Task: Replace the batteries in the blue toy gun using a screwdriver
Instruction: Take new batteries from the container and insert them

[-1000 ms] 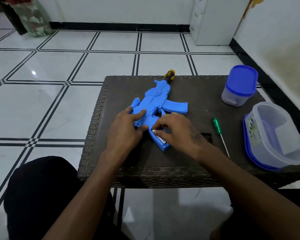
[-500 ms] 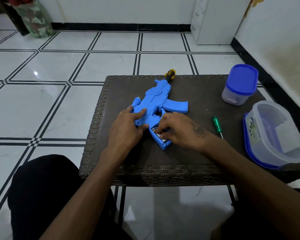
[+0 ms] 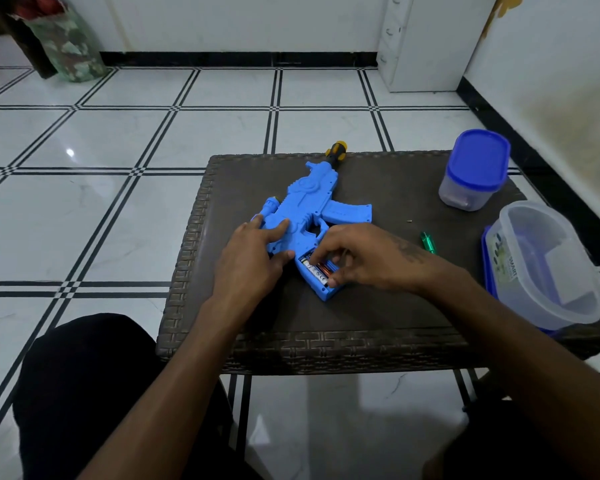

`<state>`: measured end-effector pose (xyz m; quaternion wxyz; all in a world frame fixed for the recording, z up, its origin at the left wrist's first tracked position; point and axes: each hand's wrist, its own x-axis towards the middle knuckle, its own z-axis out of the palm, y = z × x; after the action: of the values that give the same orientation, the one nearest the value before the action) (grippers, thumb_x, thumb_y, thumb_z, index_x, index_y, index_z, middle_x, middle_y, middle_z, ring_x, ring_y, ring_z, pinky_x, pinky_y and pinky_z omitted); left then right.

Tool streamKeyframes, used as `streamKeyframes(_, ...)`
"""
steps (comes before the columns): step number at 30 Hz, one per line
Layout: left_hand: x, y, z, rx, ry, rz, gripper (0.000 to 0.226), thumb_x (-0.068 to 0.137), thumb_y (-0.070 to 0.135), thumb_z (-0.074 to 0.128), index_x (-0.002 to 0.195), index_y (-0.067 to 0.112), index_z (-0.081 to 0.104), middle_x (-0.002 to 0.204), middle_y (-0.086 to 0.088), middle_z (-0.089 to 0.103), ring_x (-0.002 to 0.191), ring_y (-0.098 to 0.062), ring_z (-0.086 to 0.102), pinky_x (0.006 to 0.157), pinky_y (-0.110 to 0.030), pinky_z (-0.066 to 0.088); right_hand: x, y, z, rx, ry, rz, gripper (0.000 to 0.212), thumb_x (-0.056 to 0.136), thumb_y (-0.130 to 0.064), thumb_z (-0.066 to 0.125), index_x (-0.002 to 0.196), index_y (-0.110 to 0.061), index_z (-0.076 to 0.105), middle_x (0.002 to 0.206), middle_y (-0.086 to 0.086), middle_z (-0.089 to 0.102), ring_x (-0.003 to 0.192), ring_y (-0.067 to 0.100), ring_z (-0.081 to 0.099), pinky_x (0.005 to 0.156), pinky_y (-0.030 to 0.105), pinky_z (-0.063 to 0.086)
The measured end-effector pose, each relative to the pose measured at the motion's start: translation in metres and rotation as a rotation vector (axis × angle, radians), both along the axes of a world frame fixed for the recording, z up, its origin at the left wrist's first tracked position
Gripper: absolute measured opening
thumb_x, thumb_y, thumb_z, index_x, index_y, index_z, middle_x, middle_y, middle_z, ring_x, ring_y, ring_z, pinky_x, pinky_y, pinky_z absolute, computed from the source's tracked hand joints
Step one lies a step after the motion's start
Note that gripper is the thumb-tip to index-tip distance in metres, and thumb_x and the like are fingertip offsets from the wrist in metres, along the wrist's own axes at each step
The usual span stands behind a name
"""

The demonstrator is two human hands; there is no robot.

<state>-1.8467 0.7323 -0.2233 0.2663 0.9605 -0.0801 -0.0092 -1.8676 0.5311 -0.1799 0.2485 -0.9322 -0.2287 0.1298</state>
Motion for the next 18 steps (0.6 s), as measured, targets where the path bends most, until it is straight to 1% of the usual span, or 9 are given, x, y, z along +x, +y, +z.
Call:
streamKeyframes(3, -0.0007, -0.0001, 0.0014, 0.006, 0.003, -0.006, 0.057, 0.088, 0.038, 0.066, 0.141, 0.040, 0.045, 0.157, -0.002, 0.030, 0.142, -0.024, 0.032, 0.110, -0.046, 0.037, 0.0018, 0.0009, -0.0018, -0.054, -0.052, 0.047, 0.045, 0.076, -0.021, 0.083, 0.119, -0.022, 0.069, 0.096, -0.007, 0.054, 0.078, 0.003, 0.049, 0.069, 0.017, 0.038)
streamKeyframes(5, -0.0013, -0.0005, 0.0023, 0.013, 0.001, -0.008, 0.057, 0.089, 0.038, 0.066, 0.141, 0.039, 0.045, 0.157, -0.003, 0.031, 0.142, -0.024, 0.032, 0.110, -0.046, 0.037, 0.0035, 0.0013, -0.0017, -0.052, -0.057, 0.057, 0.046, 0.074, -0.020, 0.084, 0.118, -0.021, 0.070, 0.094, -0.005, 0.054, 0.077, 0.003, 0.048, 0.067, 0.013, 0.036)
streamKeyframes(6, -0.0016, -0.0005, 0.0028, 0.019, 0.000, -0.007, 0.057, 0.089, 0.038, 0.066, 0.141, 0.039, 0.045, 0.157, -0.003, 0.031, 0.142, -0.024, 0.032, 0.110, -0.046, 0.037, 0.0038, 0.0014, -0.0015, -0.042, -0.054, 0.060, 0.045, 0.074, -0.020, 0.084, 0.116, -0.021, 0.071, 0.094, -0.003, 0.055, 0.078, 0.004, 0.049, 0.067, 0.013, 0.036)
streamKeyframes(7, -0.0016, -0.0007, 0.0031, 0.025, -0.001, -0.008, 0.057, 0.089, 0.038, 0.065, 0.142, 0.039, 0.044, 0.157, -0.003, 0.031, 0.143, -0.023, 0.031, 0.110, -0.046, 0.037, 0.0039, 0.0010, -0.0015, -0.026, -0.048, 0.057, 0.043, 0.073, -0.020, 0.084, 0.114, -0.021, 0.072, 0.094, -0.002, 0.057, 0.080, 0.007, 0.051, 0.068, 0.015, 0.039)
streamKeyframes(9, -0.0013, -0.0012, 0.0033, 0.028, 0.004, -0.011, 0.057, 0.089, 0.038, 0.065, 0.142, 0.039, 0.044, 0.157, -0.004, 0.030, 0.143, -0.024, 0.031, 0.109, -0.046, 0.037, 0.0040, -0.0005, -0.0002, 0.007, -0.037, 0.044, 0.039, 0.074, -0.021, 0.084, 0.111, -0.022, 0.073, 0.092, -0.003, 0.057, 0.077, 0.005, 0.051, 0.068, 0.021, 0.042)
streamKeyframes(10, -0.0012, -0.0013, 0.0034, 0.030, 0.005, -0.013, 0.057, 0.089, 0.038, 0.065, 0.142, 0.039, 0.044, 0.157, -0.004, 0.030, 0.143, -0.024, 0.031, 0.109, -0.046, 0.037, 0.0046, -0.0009, 0.0006, 0.012, -0.035, 0.043, 0.037, 0.075, -0.022, 0.084, 0.110, -0.023, 0.073, 0.090, -0.005, 0.056, 0.074, 0.004, 0.051, 0.068, 0.022, 0.042)
streamKeyframes(13, -0.0017, -0.0010, 0.0040, 0.052, 0.001, -0.016, 0.057, 0.090, 0.039, 0.064, 0.142, 0.040, 0.043, 0.157, -0.003, 0.030, 0.143, -0.025, 0.030, 0.109, -0.046, 0.038, 0.0077, 0.0021, 0.0006, -0.062, -0.063, 0.086, 0.037, 0.077, -0.026, 0.082, 0.112, -0.021, 0.072, 0.089, -0.007, 0.052, 0.073, 0.004, 0.047, 0.068, 0.022, 0.037)
streamKeyframes(15, -0.0025, -0.0015, 0.0047, 0.065, -0.003, -0.018, 0.056, 0.091, 0.039, 0.063, 0.143, 0.040, 0.042, 0.158, -0.003, 0.030, 0.144, -0.024, 0.029, 0.109, -0.045, 0.037, 0.0069, 0.0032, -0.0013, -0.114, -0.092, 0.118, 0.037, 0.081, -0.026, 0.077, 0.117, -0.018, 0.070, 0.096, -0.003, 0.054, 0.083, 0.008, 0.048, 0.074, 0.025, 0.038)
streamKeyframes(18, -0.0035, -0.0021, 0.0054, 0.077, -0.008, -0.022, 0.055, 0.091, 0.039, 0.061, 0.143, 0.040, 0.042, 0.158, -0.003, 0.029, 0.145, -0.024, 0.026, 0.110, -0.044, 0.035, 0.0004, 0.0006, -0.0041, -0.107, -0.117, 0.117, 0.029, 0.091, -0.024, 0.067, 0.118, -0.015, 0.069, 0.106, 0.003, 0.061, 0.100, 0.015, 0.054, 0.086, 0.029, 0.041)
